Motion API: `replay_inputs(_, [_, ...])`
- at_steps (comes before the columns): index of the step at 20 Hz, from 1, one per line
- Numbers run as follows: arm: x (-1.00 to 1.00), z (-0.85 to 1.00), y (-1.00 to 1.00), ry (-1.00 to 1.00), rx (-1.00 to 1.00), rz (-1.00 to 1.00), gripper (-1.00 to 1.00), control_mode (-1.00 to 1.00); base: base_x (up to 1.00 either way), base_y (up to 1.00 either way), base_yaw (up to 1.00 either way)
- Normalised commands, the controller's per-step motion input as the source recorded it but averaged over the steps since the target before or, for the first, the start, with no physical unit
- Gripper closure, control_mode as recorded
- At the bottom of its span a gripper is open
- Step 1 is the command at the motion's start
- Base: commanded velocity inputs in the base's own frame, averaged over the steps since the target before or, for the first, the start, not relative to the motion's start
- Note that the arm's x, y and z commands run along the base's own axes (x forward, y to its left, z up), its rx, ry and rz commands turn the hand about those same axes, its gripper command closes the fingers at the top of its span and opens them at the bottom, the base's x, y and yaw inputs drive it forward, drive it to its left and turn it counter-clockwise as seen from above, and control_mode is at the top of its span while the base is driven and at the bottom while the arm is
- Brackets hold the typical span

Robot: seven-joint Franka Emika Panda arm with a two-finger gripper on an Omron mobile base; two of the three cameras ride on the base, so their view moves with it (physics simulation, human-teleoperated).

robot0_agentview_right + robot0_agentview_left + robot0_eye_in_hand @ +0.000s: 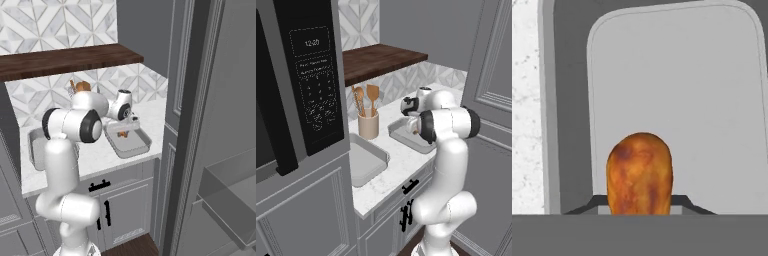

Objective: Place one eggplant and one chicken drumstick in each tupperware on the nearby counter, to pack two identical lunches.

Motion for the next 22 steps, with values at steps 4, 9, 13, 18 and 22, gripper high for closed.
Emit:
replay_inputs(4, [0.04,-0.4,0.0,0.0,0.0,0.0,1.0,-1.0,0.0,0.0,0.0])
replay_inputs(9, [0.35,-0.22,-0.02,0.0,0.0,0.0,1.0,-1.0,0.0,0.0,0.0])
replay_inputs(13, [0.12,0.0,0.0,0.0,0.0,0.01,1.0,-1.0,0.0,0.0,0.0])
replay_inputs(18, [0.0,0.0,0.0,0.0,0.0,0.0,-1.0,-1.0,0.0,0.0,0.0])
replay_inputs(22, [0.0,0.0,0.0,0.0,0.0,0.0,-1.0,-1.0,0.0,0.0,0.0])
